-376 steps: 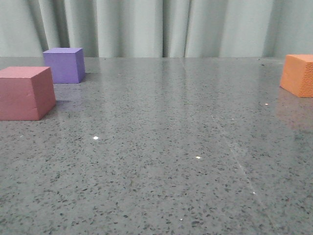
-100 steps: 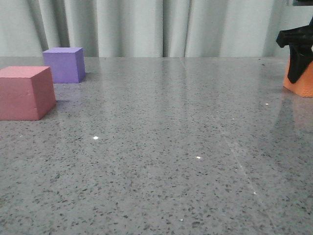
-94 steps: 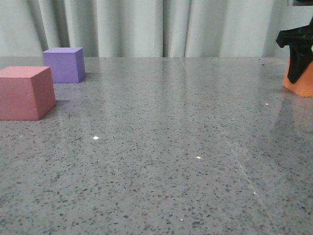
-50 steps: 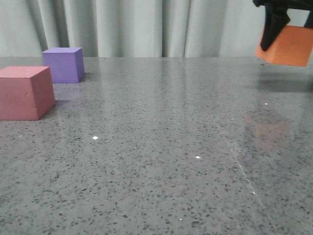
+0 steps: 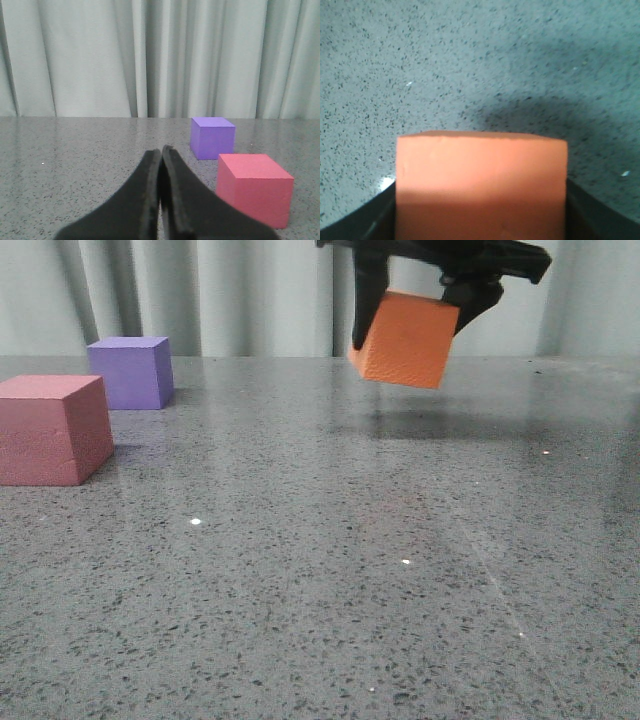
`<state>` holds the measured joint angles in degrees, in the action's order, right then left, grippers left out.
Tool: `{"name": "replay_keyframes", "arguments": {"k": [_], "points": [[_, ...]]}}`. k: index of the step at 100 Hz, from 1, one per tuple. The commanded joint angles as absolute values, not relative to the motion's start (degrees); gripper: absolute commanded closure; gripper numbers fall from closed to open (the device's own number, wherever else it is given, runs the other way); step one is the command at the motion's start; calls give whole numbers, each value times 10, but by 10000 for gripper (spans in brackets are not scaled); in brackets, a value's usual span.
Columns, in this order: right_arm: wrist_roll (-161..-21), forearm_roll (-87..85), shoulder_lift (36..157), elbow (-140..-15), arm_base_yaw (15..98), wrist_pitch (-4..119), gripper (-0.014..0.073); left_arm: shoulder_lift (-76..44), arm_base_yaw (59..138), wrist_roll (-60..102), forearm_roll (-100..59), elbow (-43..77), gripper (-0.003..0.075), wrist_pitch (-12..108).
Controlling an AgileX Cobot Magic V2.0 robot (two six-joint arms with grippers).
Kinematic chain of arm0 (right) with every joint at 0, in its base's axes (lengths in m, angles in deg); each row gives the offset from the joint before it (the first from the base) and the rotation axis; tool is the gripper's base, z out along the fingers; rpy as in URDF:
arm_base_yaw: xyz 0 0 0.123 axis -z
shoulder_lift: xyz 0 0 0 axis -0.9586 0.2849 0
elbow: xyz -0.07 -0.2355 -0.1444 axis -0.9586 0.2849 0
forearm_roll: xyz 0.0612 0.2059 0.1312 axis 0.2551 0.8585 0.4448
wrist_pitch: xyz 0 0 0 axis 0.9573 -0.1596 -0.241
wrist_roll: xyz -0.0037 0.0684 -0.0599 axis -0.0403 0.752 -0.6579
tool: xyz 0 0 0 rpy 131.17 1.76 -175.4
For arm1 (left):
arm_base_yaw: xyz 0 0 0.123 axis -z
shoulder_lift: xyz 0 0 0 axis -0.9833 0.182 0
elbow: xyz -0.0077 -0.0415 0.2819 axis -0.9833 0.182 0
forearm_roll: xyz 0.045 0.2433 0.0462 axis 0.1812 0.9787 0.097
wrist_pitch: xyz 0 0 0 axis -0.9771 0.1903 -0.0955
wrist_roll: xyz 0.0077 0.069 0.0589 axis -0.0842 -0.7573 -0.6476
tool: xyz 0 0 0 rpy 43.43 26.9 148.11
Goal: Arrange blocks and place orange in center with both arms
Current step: 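Lift the orange cube with the right gripper and carry it toward the table middle, then set the orange cube down and open the right gripper, raising it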
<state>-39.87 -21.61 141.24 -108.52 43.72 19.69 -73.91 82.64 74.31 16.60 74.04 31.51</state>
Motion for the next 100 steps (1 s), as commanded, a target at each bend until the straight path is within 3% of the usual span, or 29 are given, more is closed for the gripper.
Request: {"name": "replay_keyframes", "arguments": {"k": [1, 15, 63, 75, 92, 100], "points": [[-321, -286, 1393, -1104, 410, 230, 321, -758, 825, 743, 162, 771, 733, 272], [-260, -319, 1416, -1113, 381, 240, 321, -758, 825, 743, 162, 771, 733, 272], [-258, -318, 1502, -1202, 360, 215, 311, -758, 825, 743, 162, 771, 733, 272], [-258, -318, 1505, -1202, 360, 216, 234, -758, 825, 743, 162, 771, 733, 272], [-258, -318, 1505, -1204, 360, 217, 29, -758, 825, 743, 162, 771, 733, 272], [-258, -318, 1505, -1205, 360, 219, -23, -758, 825, 743, 162, 771, 733, 272]]}}
